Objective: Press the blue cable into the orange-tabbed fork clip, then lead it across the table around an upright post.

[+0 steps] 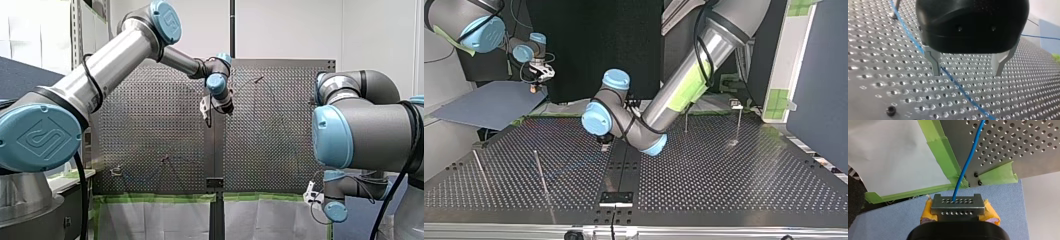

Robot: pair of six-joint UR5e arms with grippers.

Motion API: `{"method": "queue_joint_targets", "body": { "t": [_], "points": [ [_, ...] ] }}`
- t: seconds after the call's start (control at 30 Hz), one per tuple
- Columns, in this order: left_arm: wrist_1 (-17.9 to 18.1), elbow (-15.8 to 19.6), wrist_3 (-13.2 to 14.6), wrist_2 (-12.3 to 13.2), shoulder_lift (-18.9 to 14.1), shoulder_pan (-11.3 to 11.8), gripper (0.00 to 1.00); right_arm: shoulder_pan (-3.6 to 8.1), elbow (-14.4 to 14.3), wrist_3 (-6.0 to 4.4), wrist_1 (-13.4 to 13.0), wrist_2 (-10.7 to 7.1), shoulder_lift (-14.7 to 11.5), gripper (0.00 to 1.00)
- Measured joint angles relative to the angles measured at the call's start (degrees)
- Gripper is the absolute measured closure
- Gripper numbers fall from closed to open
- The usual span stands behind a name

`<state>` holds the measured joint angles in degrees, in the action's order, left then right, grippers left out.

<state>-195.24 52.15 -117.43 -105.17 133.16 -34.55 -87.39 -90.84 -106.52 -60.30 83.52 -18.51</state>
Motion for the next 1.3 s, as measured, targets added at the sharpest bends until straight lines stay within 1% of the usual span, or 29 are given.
{"method": "queue_joint_targets", "body": {
  "t": [0.07, 0.13, 0.23, 0.33, 0.53, 0.73, 0.9, 1.0, 1.2, 1.3],
  "points": [
    [-0.9, 0.6, -1.0, 0.5, -0.9, 0.3, 0.00, -0.01, 0.0, 0.03, 0.0, -0.01, 0.0, 1.00],
    [-1.1, 1.3, -1.9, 0.7, -1.7, 0.6, 0.00, -0.06, 0.0, 0.04, 0.1, -0.01, 0.0, 1.00],
    [-0.3, 2.8, -2.9, 0.8, -3.2, 1.3, 0.00, -0.15, 0.0, 0.06, 0.1, -0.09, 0.0, 1.00],
    [1.2, 4.5, -2.8, 0.8, -4.9, 1.7, 0.00, -0.38, 0.0, 0.10, 0.1, -0.13, 0.0, 1.00],
    [4.1, 7.5, -0.6, 0.9, -7.9, 1.8, 0.00, -0.60, 0.0, 0.21, 0.1, -0.17, 0.0, 1.00],
    [7.1, 10.5, 2.4, 3.4, -10.9, 1.7, 0.00, -0.63, 0.0, 0.24, 0.4, -0.14, 0.0, 1.00],
    [9.7, 13.0, 5.1, 6.0, -13.6, 0.9, 0.00, -0.64, 0.0, 0.22, 0.4, -0.19, 0.0, 1.00],
    [10.4, 13.0, 6.7, 7.7, -15.3, 0.4, 0.00, -0.66, 0.0, 0.19, 0.4, -0.24, 0.0, 1.00],
    [10.9, 10.5, 10.0, 11.0, -18.6, -0.7, 0.00, -0.88, 0.0, 0.17, 0.6, -0.41, 0.0, 1.00],
    [11.6, 9.9, 11.8, 12.7, -20.3, -1.0, 0.00, -1.02, 0.0, 0.18, 0.7, -0.50, 0.0, 1.00]
  ]
}}
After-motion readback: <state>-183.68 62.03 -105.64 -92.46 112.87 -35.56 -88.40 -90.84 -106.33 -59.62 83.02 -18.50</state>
